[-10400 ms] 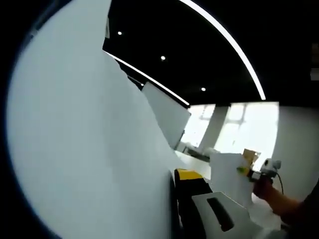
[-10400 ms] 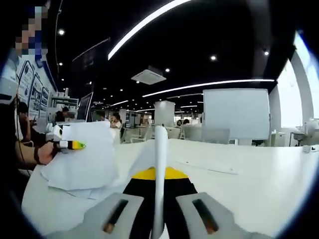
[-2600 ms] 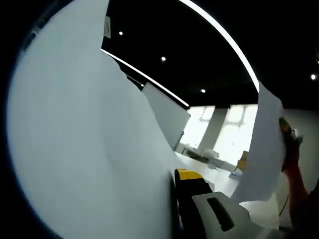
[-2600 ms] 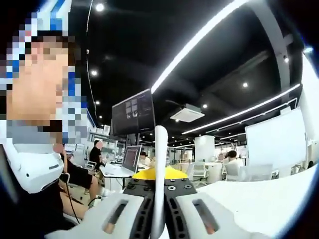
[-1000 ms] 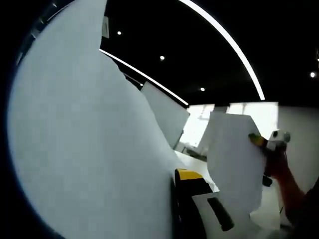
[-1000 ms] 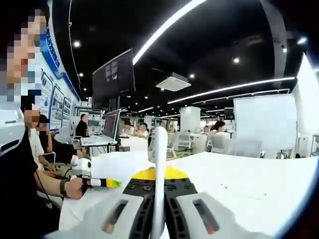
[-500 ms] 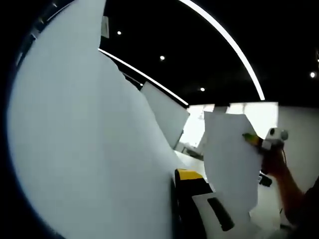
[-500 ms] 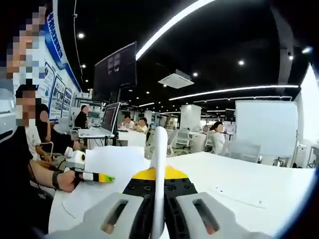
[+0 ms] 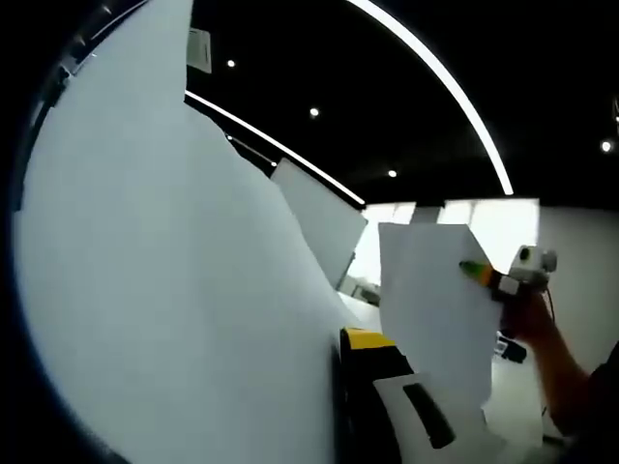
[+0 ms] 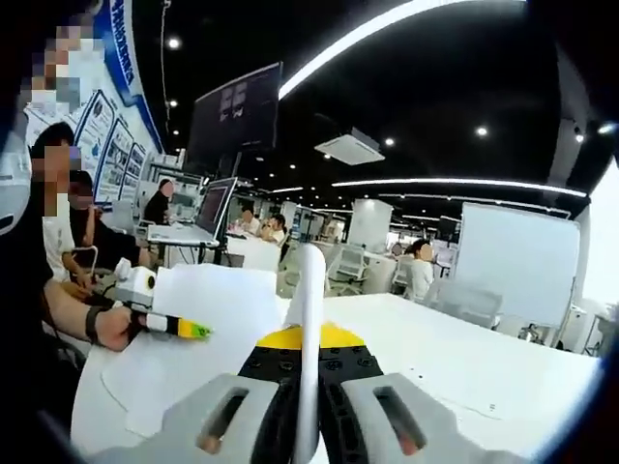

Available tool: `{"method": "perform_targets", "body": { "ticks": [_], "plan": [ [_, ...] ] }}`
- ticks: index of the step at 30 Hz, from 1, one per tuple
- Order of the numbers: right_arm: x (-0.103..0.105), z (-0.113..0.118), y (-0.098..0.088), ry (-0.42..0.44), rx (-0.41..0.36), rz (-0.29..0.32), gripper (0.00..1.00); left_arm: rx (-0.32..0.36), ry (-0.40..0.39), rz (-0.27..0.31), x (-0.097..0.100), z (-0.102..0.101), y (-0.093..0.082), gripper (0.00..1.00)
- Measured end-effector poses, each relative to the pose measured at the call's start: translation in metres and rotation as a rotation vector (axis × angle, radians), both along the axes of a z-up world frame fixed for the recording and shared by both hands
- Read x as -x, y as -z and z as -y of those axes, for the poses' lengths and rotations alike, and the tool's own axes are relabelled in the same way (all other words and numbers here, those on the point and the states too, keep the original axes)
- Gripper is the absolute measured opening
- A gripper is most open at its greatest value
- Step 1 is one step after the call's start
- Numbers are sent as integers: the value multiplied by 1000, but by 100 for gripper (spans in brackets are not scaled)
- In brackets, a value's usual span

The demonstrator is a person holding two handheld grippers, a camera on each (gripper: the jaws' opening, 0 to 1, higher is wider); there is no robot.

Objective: Organize the stack of printing papers by aligning and flattening the scattered papers on the table

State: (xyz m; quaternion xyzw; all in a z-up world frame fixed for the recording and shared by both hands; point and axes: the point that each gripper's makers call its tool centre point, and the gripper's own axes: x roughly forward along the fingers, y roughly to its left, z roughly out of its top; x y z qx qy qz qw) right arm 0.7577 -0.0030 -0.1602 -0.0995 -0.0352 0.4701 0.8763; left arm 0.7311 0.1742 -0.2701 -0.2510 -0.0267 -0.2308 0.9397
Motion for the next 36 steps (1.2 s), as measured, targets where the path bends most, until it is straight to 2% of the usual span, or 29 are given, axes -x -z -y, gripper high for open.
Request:
{"method": "perform_targets", "body": {
  "ticks": [36],
  "plan": [
    [4,-36,1,-79,8,10,0,2,8,-1,-1,-3,1,12]
  ]
}}
